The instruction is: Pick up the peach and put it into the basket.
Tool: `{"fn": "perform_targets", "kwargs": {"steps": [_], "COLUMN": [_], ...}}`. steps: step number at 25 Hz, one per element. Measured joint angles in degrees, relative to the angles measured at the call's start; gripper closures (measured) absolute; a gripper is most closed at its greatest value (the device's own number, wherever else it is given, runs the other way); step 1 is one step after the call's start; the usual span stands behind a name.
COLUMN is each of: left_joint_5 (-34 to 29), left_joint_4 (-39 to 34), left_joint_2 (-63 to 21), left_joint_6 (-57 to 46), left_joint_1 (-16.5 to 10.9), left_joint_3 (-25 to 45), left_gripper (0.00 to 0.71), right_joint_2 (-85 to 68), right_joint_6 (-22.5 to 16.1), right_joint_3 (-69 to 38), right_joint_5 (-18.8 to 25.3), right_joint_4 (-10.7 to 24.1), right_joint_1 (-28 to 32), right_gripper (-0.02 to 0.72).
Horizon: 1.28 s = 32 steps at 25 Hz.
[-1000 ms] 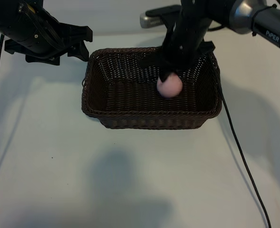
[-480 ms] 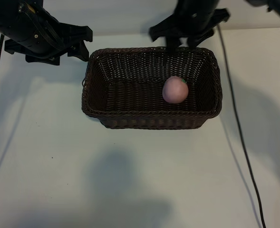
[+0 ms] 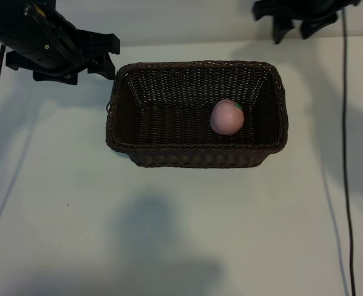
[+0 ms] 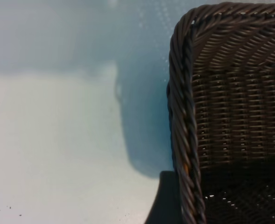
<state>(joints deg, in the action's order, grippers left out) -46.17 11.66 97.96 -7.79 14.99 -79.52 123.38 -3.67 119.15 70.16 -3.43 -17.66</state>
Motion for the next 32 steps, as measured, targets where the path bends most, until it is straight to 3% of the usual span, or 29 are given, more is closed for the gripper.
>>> {"fn": "perform_targets", "kwargs": {"steps": [9,17,32], "left_joint_5": [0.0,0.0,0.0], "left_joint_4": [0.0,0.0,0.0], "left_joint_2": [0.0,0.0,0.0], "left_joint_6": [-0.1,-0.1,-0.1], "left_joint_1": [0.0,0.0,0.0], "left_joint_3": [0.0,0.0,0.0], "left_gripper": [0.123,0.123,0.123], "right_joint_2": [-0.3,-0.5,-0.6], "right_joint_6": [1.3,1.2,1.2], "right_joint_3": [-2.4,-5.3,-5.3], "right_joint_5": [-0.2,-0.1,-0.1], "right_joint_4": [0.2,3.0,2.7], "right_joint_1": [2.9,2.9,2.9], "right_gripper": [0.214,0.215,0.216]}}
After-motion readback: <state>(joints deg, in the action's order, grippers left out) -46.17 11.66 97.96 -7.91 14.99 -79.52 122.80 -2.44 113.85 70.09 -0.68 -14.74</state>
